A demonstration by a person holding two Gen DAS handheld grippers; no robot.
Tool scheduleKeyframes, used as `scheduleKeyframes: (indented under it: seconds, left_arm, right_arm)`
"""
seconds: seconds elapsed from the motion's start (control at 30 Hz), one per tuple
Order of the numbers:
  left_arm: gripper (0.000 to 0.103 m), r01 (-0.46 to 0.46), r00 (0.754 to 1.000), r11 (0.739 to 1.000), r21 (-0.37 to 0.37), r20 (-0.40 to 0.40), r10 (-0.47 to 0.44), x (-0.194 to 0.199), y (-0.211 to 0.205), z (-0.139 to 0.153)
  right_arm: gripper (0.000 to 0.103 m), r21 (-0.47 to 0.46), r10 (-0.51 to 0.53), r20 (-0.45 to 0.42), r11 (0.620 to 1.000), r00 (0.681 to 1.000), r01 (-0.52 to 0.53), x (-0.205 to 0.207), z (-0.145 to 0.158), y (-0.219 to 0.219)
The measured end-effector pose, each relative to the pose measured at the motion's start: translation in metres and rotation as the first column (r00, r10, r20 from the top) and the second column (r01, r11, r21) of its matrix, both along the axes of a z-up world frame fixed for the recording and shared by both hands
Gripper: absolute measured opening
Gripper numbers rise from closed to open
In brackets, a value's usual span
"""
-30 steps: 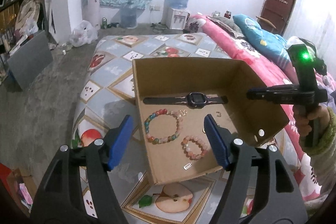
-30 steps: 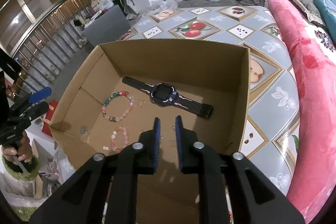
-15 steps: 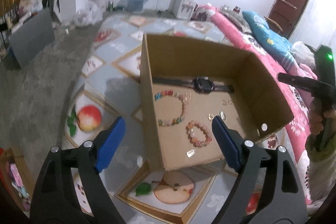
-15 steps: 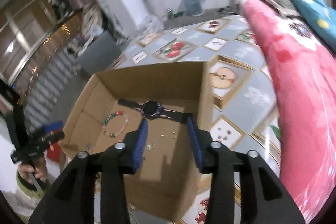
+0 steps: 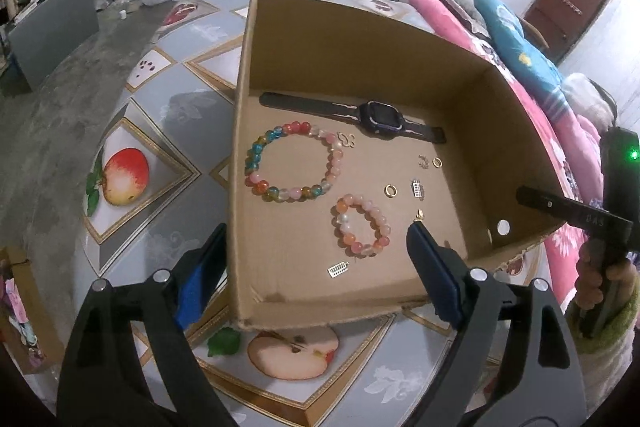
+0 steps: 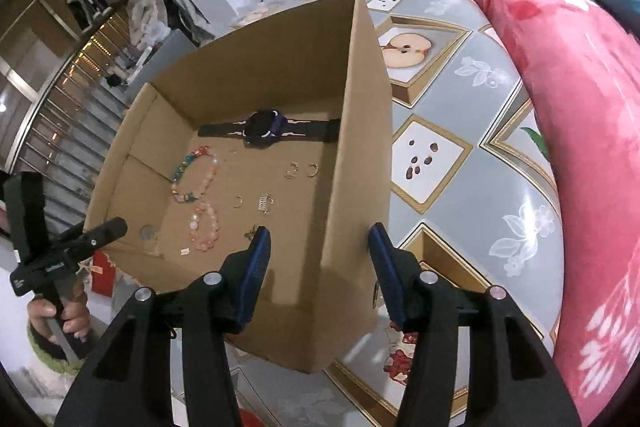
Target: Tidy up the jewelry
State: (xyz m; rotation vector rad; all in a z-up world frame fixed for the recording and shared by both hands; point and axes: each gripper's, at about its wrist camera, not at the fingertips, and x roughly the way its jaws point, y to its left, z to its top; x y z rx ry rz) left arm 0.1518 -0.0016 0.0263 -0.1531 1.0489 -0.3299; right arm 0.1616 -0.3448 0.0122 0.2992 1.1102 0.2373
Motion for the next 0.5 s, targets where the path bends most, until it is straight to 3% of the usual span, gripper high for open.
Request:
scheduleKeyframes:
  seconds: [0.5]
  left_arm:
    - [0.084,0.029,1.0,0.998,-0.046,0.006,-0.029,-0.087,0.011,0.023]
  right_arm:
    - [0.051,0.035,-0.014,-0.002,0.999,1.0,0.014,-0.079,0.016,-0.004]
